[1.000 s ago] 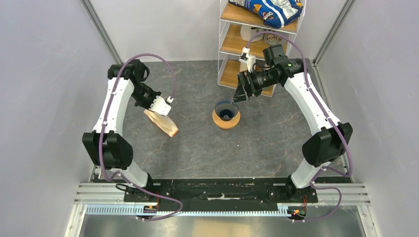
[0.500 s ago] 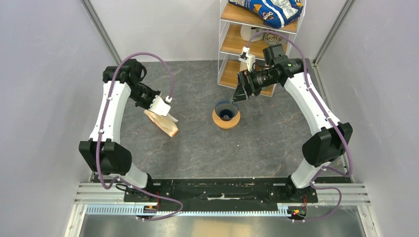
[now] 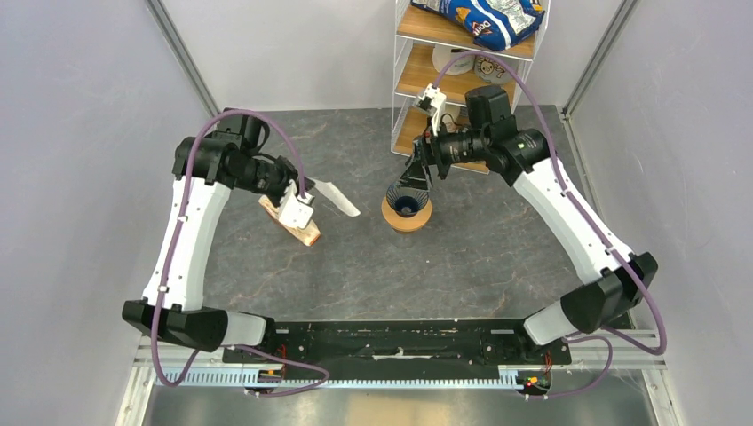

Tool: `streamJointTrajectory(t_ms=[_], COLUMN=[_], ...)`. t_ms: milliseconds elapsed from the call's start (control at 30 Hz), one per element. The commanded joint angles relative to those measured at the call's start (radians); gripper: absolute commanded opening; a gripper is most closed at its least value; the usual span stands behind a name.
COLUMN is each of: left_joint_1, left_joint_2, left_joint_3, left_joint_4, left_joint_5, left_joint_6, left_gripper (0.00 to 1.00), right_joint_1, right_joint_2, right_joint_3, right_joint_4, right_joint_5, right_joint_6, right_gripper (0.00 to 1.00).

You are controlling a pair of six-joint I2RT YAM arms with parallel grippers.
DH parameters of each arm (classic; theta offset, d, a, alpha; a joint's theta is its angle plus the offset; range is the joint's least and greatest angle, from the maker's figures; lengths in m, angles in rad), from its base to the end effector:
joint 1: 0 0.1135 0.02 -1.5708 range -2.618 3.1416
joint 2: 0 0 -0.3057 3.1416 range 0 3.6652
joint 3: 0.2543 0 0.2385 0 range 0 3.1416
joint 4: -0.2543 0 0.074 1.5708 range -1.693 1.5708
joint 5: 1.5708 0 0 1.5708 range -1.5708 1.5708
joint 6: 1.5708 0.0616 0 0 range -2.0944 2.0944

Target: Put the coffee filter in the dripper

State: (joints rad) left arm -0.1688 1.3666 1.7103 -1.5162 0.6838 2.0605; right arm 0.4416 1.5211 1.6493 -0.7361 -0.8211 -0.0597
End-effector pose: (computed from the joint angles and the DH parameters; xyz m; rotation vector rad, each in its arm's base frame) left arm 0.1929 -0.0724 0.4349 2.1963 0.8885 -0.1052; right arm 0.2712 0.1781 0.4416 -0.9860 1.9208 1.1085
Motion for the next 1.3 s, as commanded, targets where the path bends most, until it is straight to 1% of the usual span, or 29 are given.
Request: streamJointTrajectory(t_ms=[0, 67, 133, 300, 400, 633, 667, 700, 767, 833, 933, 1033, 1100, 1267], left_joint_1=[-0.081, -0.12, -0.15, -0.184, -0.196, -0.207, -0.208, -0.209, -0.212, -0.213, -0.214, -0.216, -0.216, -0.218], left_joint_2=[-0.052, -0.065, -0.062, -0.057, -0.056, -0.047, -0.048, -0.045, -0.037, -0.032, -0.035, -0.039, -0.041, -0.042], left_joint_3=[0.014, 0.001, 0.005, 0.008, 0.004, 0.0, 0.0, 0.002, 0.014, 0.018, 0.01, 0.005, 0.005, -0.004], left_joint_4=[0.159, 0.212, 0.223, 0.264, 0.279, 0.281, 0.281, 0.282, 0.283, 0.283, 0.283, 0.284, 0.284, 0.284], left_joint_5=[0.113, 0.114, 0.108, 0.113, 0.116, 0.112, 0.112, 0.114, 0.12, 0.124, 0.126, 0.122, 0.122, 0.116], left_joint_6=[-0.002, -0.046, -0.071, -0.145, -0.17, -0.181, -0.183, -0.194, -0.221, -0.229, -0.219, -0.21, -0.207, -0.191], left_gripper=[0.02, 0.02, 0.02, 0.02, 0.02, 0.02, 0.02, 0.02, 0.02, 0.02, 0.02, 0.02, 0.02, 0.02], right_joint_1=[0.078, 0.124, 0.163, 0.245, 0.266, 0.28, 0.282, 0.284, 0.29, 0.298, 0.299, 0.299, 0.299, 0.299], right_joint_2=[-0.073, -0.082, -0.09, -0.097, -0.086, -0.08, -0.078, -0.073, -0.068, -0.064, -0.063, -0.075, -0.083, -0.102], right_joint_3=[-0.016, -0.017, -0.023, -0.051, -0.045, -0.048, -0.045, -0.041, -0.036, -0.033, -0.032, -0.039, -0.044, -0.048], right_joint_4=[0.153, 0.143, 0.129, 0.121, 0.118, 0.116, 0.115, 0.113, 0.115, 0.11, 0.11, 0.109, 0.104, 0.086], right_joint_5=[0.074, 0.103, 0.12, 0.203, 0.249, 0.261, 0.272, 0.287, 0.312, 0.318, 0.321, 0.324, 0.321, 0.319], right_joint_6=[-0.015, -0.056, -0.087, -0.109, -0.103, -0.116, -0.119, -0.12, -0.128, -0.146, -0.155, -0.161, -0.164, -0.164], right_gripper=[0.82, 0.81, 0.8, 0.8, 0.77, 0.7, 0.71, 0.73, 0.83, 0.85, 0.74, 0.69, 0.68, 0.7])
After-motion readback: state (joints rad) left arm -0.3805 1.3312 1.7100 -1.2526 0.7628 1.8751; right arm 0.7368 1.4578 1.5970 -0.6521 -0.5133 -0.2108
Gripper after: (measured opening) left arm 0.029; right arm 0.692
